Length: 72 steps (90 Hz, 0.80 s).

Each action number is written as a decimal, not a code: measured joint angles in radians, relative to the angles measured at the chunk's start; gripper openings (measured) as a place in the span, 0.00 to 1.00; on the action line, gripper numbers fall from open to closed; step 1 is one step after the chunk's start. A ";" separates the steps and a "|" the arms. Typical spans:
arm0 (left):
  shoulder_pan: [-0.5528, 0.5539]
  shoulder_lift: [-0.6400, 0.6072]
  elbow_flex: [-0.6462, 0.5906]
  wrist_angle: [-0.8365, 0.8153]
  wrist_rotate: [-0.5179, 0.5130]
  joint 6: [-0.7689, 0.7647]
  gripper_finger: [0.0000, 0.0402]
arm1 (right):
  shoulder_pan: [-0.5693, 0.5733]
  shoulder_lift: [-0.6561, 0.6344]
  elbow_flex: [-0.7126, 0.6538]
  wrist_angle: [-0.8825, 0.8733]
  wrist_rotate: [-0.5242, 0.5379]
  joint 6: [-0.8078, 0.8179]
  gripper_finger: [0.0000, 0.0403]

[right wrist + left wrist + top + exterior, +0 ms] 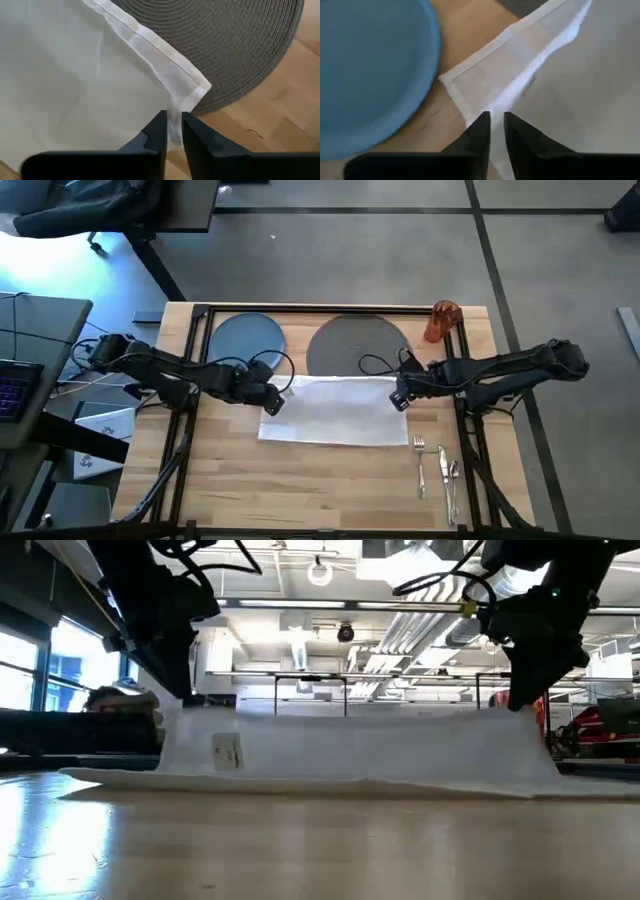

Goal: Set table place
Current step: Fold the white table napkin

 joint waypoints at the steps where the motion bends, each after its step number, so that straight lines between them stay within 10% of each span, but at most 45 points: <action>1: 0.002 0.000 0.000 -0.005 0.003 -0.003 0.16 | 0.000 0.000 0.000 0.000 0.000 0.000 0.18; 29: 0.005 -0.020 0.000 -0.072 0.290 -0.076 0.31 | 0.034 -0.003 0.085 -0.004 -0.010 -0.058 0.40; 47: -0.135 -0.021 -0.042 -0.032 0.518 -0.462 0.32 | 0.105 -0.004 0.119 0.047 0.022 -0.071 0.39; 72: -0.255 -0.019 -0.285 0.432 0.510 -0.871 0.32 | 0.152 -0.001 0.119 0.062 0.097 -0.046 0.39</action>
